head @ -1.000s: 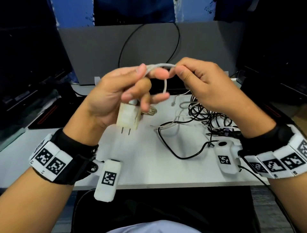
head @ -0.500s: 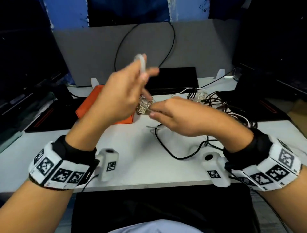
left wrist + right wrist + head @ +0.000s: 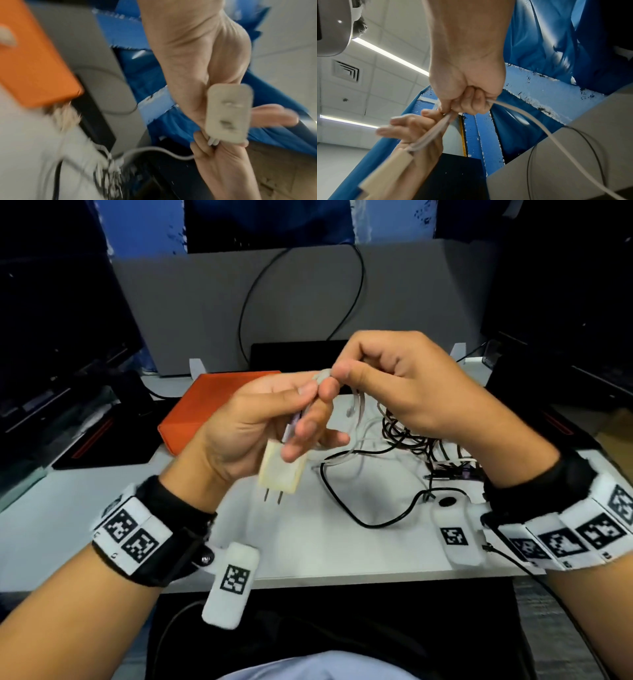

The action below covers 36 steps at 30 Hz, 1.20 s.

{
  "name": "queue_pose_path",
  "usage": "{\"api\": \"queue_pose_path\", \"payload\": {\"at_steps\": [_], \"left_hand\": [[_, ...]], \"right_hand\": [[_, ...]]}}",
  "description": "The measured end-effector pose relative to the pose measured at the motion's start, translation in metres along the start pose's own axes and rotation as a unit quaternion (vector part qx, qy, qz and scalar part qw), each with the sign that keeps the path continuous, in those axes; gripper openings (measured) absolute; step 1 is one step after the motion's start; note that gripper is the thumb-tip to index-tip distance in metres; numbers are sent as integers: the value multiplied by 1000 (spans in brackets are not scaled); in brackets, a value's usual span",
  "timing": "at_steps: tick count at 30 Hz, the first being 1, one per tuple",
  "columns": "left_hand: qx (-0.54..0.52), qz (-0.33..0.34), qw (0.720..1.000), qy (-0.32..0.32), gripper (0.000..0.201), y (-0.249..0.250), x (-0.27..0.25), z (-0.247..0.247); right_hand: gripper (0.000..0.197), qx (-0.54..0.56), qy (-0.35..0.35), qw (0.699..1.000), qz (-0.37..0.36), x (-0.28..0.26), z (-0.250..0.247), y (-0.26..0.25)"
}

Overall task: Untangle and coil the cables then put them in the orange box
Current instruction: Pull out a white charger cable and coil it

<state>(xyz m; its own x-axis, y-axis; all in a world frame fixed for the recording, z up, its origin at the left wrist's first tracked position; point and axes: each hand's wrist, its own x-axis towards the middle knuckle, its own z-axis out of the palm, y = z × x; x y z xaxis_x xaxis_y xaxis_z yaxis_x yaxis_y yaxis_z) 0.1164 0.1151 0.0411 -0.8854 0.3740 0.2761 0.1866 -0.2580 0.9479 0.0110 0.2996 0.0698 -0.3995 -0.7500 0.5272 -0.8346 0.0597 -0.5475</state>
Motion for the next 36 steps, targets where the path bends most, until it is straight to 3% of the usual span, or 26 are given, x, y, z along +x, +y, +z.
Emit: {"api": "queue_pose_path", "payload": {"at_steps": [2, 4, 10, 14, 18, 21, 25, 28, 30, 32, 34, 35, 36], "left_hand": [[-72, 0, 997, -42, 33, -10, 2, 2], [-72, -5, 995, -66, 38, -9, 3, 5], [-55, 49, 996, 40, 41, 3, 5, 22], [-20, 42, 999, 27, 61, 10, 5, 23], [-68, 65, 995, 39, 53, 11, 9, 12], [-63, 122, 986, 91, 43, 9, 11, -2], [-71, 180, 967, 168, 43, 9, 15, -15], [23, 201, 940, 273, 41, 12, 16, -18], [202, 181, 905, 327, 34, 15, 14, -15], [419, 105, 843, 322, 38, 17, 11, -13], [535, -3, 794, 288, 40, 17, 10, -12], [548, -46, 790, 271, 35, 17, 8, -14], [536, -82, 802, 251, 32, 18, 6, -16]], "right_hand": [[24, 10, -31, 999, -10, -2, -4, 0], [22, 8, -44, 999, -20, -4, -5, -1], [22, 4, 34, 999, -37, 1, -5, -1], [18, -22, 29, 999, -35, 0, -4, 6], [21, -40, 14, 999, -1, 3, -2, 9], [18, -102, -51, 993, 42, 3, 1, 17], [24, -209, -193, 956, 67, -2, 20, 22], [16, -259, -249, 932, 52, -6, 37, 20], [18, -285, -256, 923, 35, -7, 39, 16], [21, -289, -243, 926, 7, -6, 33, 15], [21, -257, -202, 945, -17, -3, 22, 16], [19, -230, -167, 958, -25, -2, 17, 17], [17, -203, -128, 970, -30, 0, 12, 19]]}}
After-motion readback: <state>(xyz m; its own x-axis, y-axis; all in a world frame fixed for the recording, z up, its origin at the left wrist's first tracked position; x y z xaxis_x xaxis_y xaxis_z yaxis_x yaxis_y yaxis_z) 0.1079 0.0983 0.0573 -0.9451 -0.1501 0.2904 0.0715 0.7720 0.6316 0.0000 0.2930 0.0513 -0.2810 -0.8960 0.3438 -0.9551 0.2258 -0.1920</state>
